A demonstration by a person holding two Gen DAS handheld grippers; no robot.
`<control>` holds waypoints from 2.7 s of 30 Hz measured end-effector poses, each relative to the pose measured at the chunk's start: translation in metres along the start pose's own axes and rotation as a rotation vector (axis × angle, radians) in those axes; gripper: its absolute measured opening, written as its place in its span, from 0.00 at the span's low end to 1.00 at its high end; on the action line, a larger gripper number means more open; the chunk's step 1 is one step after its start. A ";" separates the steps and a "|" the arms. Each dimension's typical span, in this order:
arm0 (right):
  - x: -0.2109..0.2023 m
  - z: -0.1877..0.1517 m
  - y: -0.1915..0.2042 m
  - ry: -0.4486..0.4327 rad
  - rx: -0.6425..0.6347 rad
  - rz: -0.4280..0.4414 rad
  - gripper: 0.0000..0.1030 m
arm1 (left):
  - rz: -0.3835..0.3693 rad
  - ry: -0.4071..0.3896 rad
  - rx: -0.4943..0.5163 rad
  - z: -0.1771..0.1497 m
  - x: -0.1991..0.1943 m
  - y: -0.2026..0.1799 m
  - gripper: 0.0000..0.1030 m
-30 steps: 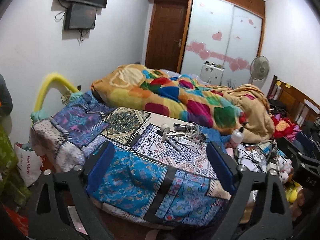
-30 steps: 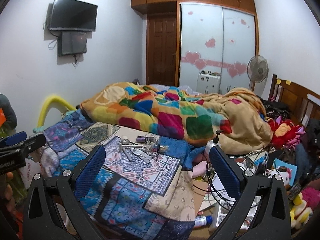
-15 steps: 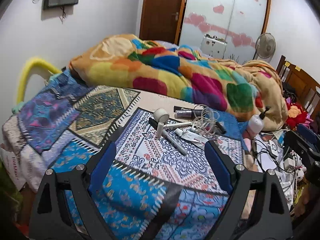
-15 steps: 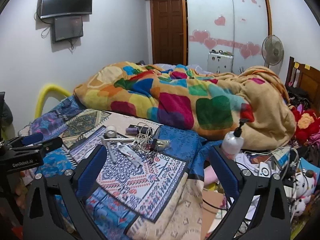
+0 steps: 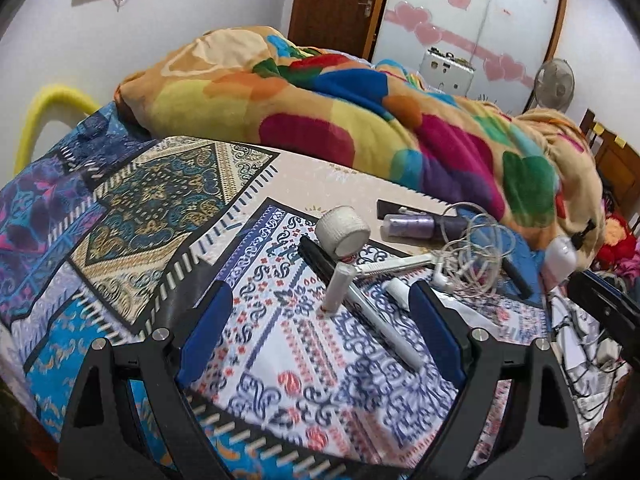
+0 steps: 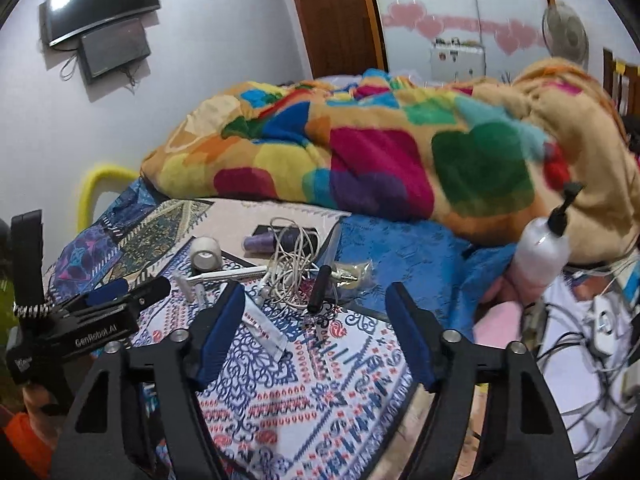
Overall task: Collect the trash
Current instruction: 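Move the left tool to the clear plastic tube on the bed and close on it, then carry the clear tube with the left tool over the white bucket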
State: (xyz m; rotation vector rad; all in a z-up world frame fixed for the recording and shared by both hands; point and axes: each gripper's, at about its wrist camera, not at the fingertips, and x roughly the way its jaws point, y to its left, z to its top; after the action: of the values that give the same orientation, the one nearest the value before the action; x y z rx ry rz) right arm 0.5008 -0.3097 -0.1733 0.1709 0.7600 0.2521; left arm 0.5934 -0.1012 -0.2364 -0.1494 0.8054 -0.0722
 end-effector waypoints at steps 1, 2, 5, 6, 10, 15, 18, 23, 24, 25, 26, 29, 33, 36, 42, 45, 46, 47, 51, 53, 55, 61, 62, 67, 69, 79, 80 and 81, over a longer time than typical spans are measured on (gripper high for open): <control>0.010 0.001 -0.004 0.029 0.022 0.016 0.49 | -0.001 0.003 0.008 0.001 0.004 -0.001 0.82; 0.018 0.001 -0.006 0.049 0.035 0.022 0.46 | -0.001 0.009 0.016 0.001 0.009 -0.002 0.77; 0.034 0.001 -0.011 0.080 0.063 0.041 0.39 | -0.013 0.032 0.028 0.003 0.022 -0.002 0.66; 0.037 0.001 -0.011 0.083 0.068 0.045 0.35 | -0.024 0.038 0.025 0.003 0.026 -0.001 0.64; 0.048 0.002 -0.012 0.094 0.076 0.051 0.28 | -0.051 0.082 0.019 0.005 0.043 0.003 0.43; 0.055 0.002 -0.016 0.104 0.096 0.039 0.15 | -0.066 0.069 0.030 0.004 0.043 0.000 0.33; 0.060 0.001 -0.020 0.121 0.119 0.047 0.09 | -0.087 0.064 0.043 0.003 0.041 -0.004 0.20; 0.049 0.001 -0.022 0.090 0.113 0.026 0.09 | -0.080 0.053 0.067 0.002 0.034 -0.011 0.12; 0.045 0.001 -0.022 0.081 0.104 0.023 0.09 | -0.085 0.051 0.065 0.002 0.031 -0.011 0.12; 0.042 0.002 -0.021 0.077 0.097 0.020 0.09 | -0.091 0.049 0.063 0.003 0.028 -0.011 0.12; 0.038 0.003 -0.020 0.070 0.088 0.017 0.09 | -0.095 0.043 0.061 0.004 0.024 -0.012 0.12; 0.027 0.007 -0.015 0.053 0.062 0.004 0.09 | -0.102 0.030 0.059 0.007 0.011 -0.013 0.12; 0.009 0.012 -0.008 0.030 0.038 0.003 0.09 | -0.101 0.010 0.067 0.010 -0.013 -0.015 0.11; -0.007 0.016 -0.001 0.013 0.018 0.009 0.09 | -0.098 -0.005 0.075 0.011 -0.034 -0.015 0.11; -0.048 0.020 0.024 -0.021 -0.038 0.024 0.09 | -0.080 -0.032 0.087 0.011 -0.083 -0.012 0.12; -0.068 0.018 0.037 -0.043 -0.076 0.023 0.09 | -0.059 -0.053 0.077 0.008 -0.113 -0.005 0.12; -0.075 0.017 0.042 -0.048 -0.084 0.030 0.09 | -0.052 -0.059 0.076 0.007 -0.121 -0.003 0.11; -0.082 0.016 0.047 -0.051 -0.092 0.038 0.09 | -0.049 -0.063 0.073 0.005 -0.131 -0.001 0.12; -0.106 0.010 0.068 -0.063 -0.129 0.070 0.09 | -0.019 -0.079 0.071 -0.005 -0.168 0.010 0.11; -0.118 0.006 0.082 -0.069 -0.146 0.087 0.09 | -0.007 -0.089 0.070 -0.011 -0.185 0.017 0.12; -0.128 0.002 0.093 -0.074 -0.158 0.106 0.09 | 0.018 -0.104 0.065 -0.019 -0.206 0.026 0.12; -0.148 -0.012 0.136 -0.072 -0.206 0.165 0.09 | 0.058 -0.138 0.019 -0.040 -0.258 0.058 0.12; -0.152 -0.015 0.145 -0.071 -0.218 0.175 0.09 | 0.062 -0.144 0.010 -0.043 -0.266 0.064 0.12; -0.168 -0.030 0.179 -0.065 -0.262 0.214 0.09 | 0.104 -0.167 -0.026 -0.063 -0.307 0.093 0.12; -0.171 -0.037 0.193 -0.059 -0.277 0.233 0.09 | 0.127 -0.180 -0.034 -0.071 -0.323 0.106 0.12; -0.172 -0.072 0.262 0.003 -0.343 0.327 0.09 | 0.238 -0.204 -0.103 -0.117 -0.383 0.175 0.12; -0.171 -0.076 0.268 0.011 -0.349 0.336 0.09 | 0.246 -0.204 -0.112 -0.123 -0.386 0.182 0.12; -0.168 -0.080 0.275 0.023 -0.357 0.348 0.09 | 0.255 -0.201 -0.120 -0.129 -0.389 0.188 0.12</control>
State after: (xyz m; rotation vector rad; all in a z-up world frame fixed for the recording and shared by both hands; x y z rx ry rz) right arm 0.2825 -0.0895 -0.0532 -0.0402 0.6930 0.7155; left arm 0.2330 0.1179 -0.0772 -0.1637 0.6222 0.2288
